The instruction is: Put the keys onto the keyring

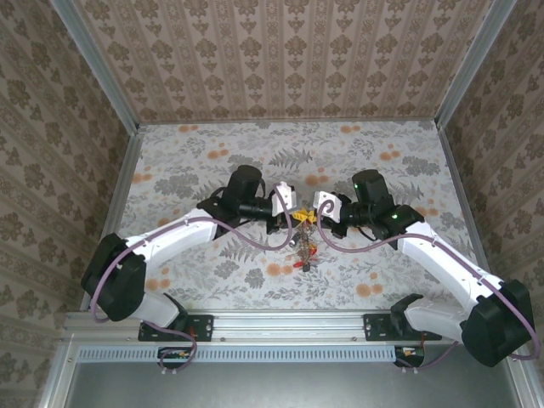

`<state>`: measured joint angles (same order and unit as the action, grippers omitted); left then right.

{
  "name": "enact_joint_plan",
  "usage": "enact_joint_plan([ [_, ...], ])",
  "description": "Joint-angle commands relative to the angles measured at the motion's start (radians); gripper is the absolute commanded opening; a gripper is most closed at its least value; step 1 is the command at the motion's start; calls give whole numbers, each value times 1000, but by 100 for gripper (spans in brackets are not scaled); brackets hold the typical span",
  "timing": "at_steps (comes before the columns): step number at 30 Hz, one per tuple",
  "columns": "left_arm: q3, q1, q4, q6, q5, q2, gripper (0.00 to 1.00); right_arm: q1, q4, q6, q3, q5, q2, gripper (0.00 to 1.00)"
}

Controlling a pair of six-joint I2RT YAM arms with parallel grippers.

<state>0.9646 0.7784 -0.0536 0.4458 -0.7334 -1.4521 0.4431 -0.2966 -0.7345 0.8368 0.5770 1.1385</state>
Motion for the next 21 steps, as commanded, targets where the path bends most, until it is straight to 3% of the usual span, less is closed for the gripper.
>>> enact_joint_plan([
  [1, 61, 14, 129, 97, 33, -4, 15, 5, -12, -19, 18, 26, -23, 1],
  [9, 78, 25, 151, 96, 44, -31, 15, 6, -8, -5, 14, 26, -20, 0],
  [16, -2, 3, 48, 39, 35, 27, 23, 6, 5, 1, -1, 19, -17, 0],
  [21, 10, -6, 82, 48, 16, 20, 25, 6, 10, 4, -2, 20, -16, 0],
])
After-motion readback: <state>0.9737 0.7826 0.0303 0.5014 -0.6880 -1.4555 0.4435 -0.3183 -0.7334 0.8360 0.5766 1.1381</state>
